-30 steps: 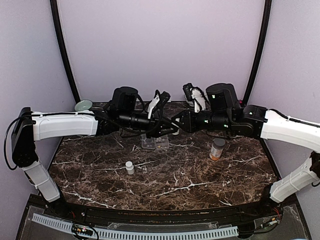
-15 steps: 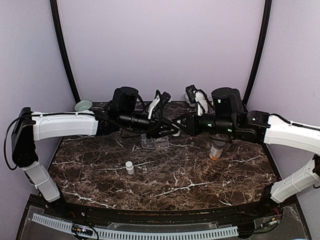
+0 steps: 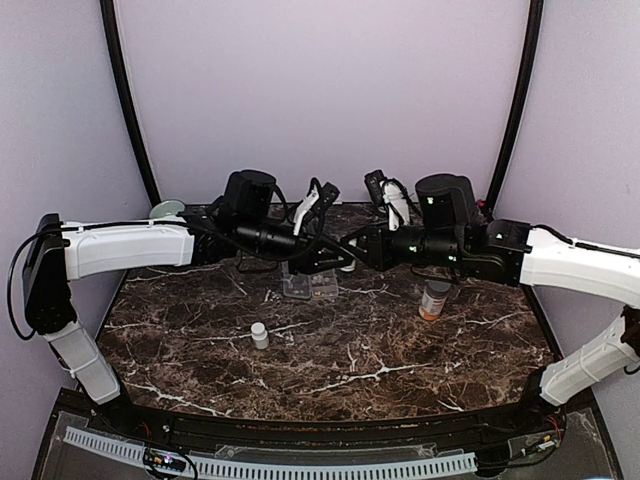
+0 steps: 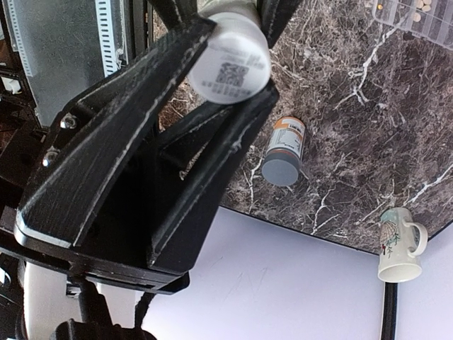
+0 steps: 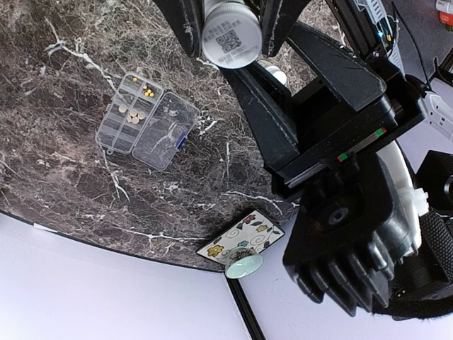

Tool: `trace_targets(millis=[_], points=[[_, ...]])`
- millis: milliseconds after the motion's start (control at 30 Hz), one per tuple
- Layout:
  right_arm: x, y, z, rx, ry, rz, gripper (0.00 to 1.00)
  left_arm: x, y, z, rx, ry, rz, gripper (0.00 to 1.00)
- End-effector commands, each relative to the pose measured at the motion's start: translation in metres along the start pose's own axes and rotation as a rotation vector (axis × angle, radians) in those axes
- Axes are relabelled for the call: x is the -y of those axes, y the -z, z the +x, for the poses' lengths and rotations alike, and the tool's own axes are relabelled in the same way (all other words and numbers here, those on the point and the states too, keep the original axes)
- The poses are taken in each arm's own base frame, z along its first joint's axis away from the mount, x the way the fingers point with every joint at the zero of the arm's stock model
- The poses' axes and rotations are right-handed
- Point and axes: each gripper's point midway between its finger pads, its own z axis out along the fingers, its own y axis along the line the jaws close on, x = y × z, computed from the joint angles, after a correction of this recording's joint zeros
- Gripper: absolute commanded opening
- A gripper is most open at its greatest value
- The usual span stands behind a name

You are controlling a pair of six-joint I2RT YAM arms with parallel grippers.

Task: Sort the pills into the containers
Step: Screw the lid of the pill bottle onto the pill bottle.

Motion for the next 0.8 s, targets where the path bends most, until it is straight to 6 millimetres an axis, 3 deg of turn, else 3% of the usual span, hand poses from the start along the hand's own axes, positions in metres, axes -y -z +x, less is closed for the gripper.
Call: trace_targets(millis=[0, 467, 767], points=[[0.002, -0.009, 0.023, -0.106, 0.0, -0.005, 0.24, 0.017, 0.01, -0.046, 0.109, -0.129, 0.035, 0.0], [-0.005, -0.009, 0.022, -0.152, -0.031, -0.099, 0.25, 0.032, 0.014, -0.048, 0.112, -0.177, 0.109, 0.0], [-0.016, 0.002, 0.019, -0.151, 0.001, -0.176, 0.25, 0.042, 0.023, -0.062, 0.148, -0.154, 0.165, 0.0]])
